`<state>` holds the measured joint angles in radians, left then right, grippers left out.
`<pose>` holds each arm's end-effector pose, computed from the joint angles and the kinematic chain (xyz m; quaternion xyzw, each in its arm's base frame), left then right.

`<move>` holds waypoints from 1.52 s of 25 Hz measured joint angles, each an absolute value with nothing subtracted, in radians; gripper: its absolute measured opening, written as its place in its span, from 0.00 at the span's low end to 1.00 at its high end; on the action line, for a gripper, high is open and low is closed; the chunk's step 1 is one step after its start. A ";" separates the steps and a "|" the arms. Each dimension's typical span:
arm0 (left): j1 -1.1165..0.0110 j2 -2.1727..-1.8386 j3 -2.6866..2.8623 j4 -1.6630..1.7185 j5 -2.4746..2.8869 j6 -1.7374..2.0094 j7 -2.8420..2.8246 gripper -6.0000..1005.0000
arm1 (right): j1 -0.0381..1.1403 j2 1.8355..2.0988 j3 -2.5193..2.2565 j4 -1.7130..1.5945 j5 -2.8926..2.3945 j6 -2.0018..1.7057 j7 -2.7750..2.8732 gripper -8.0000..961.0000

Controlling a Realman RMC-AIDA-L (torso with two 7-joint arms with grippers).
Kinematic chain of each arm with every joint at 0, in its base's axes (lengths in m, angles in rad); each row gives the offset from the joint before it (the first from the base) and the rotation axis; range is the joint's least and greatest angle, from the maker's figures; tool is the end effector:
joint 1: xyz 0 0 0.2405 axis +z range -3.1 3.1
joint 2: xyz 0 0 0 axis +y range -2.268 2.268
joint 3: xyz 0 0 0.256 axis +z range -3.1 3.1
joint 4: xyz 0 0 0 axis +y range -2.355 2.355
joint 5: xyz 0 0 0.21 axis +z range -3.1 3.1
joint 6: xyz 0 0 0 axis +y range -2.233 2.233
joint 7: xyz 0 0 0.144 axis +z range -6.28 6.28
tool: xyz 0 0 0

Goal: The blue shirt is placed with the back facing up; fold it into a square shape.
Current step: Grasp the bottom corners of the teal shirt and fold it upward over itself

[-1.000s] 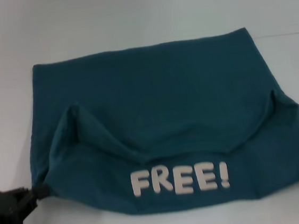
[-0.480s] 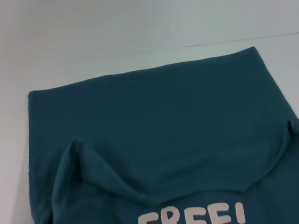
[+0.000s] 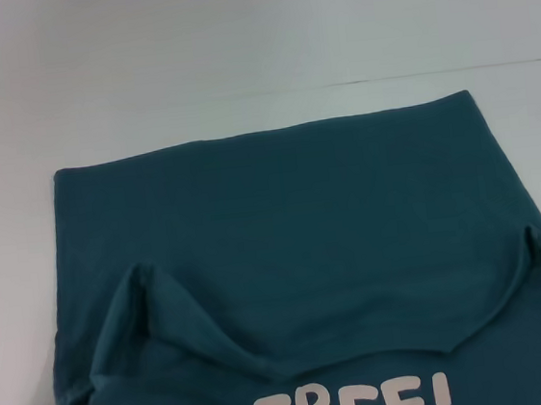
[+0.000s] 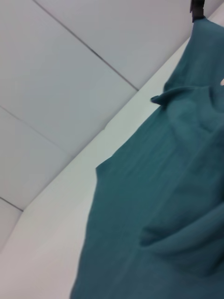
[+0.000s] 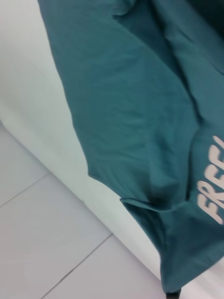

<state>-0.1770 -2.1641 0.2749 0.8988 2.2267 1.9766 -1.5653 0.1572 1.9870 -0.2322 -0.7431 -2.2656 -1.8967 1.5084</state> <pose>-0.3384 0.1822 0.0407 -0.8474 -0.4245 -0.2936 0.1246 0.3845 0.1751 0.0837 -0.8412 0.4466 0.2463 0.1797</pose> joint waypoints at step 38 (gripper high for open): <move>-0.706 -2.096 0.213 0.585 2.164 1.028 -1.672 0.01 | 0.726 1.980 -0.229 -0.500 -2.247 -1.027 1.559 0.04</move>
<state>-0.7059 -2.0964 0.2127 0.5851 2.1640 1.0281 -1.6721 0.7257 1.9804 -0.2288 -0.5001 -2.2473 -1.0271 1.5586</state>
